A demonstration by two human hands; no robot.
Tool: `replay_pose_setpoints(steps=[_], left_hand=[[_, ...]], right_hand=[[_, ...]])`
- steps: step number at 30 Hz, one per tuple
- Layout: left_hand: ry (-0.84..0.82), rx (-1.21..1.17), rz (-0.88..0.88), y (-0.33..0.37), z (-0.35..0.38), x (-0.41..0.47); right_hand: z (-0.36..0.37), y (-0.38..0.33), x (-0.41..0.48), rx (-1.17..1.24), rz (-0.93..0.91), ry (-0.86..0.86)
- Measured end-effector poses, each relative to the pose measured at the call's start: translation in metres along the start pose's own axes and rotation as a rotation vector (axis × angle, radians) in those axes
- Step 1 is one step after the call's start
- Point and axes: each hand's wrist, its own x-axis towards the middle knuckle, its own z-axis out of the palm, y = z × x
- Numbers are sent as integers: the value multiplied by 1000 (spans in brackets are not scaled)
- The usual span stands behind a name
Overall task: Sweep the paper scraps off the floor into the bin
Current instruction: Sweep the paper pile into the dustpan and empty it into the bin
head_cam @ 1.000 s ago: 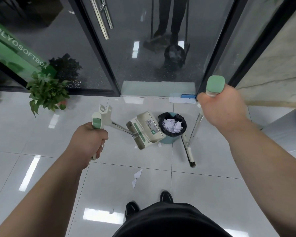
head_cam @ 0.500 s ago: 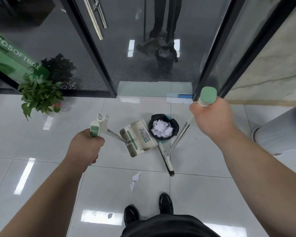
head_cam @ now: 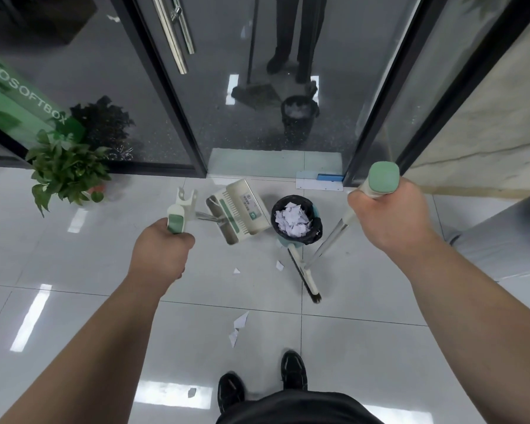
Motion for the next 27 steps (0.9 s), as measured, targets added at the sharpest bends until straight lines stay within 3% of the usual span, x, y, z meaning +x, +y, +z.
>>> replay_pose_setpoints(steps=[6,13,27], left_hand=[[-4,-18,-17,1,4,4],[-29,-8,-64,-19,12,1],[44,-19,-167,-66,-13,-25]], right_hand=[[4,3,-3,-129,-77,-78],[11,23,-3,-43,-6,-79],[77,27,-13,-134,-208,-303]])
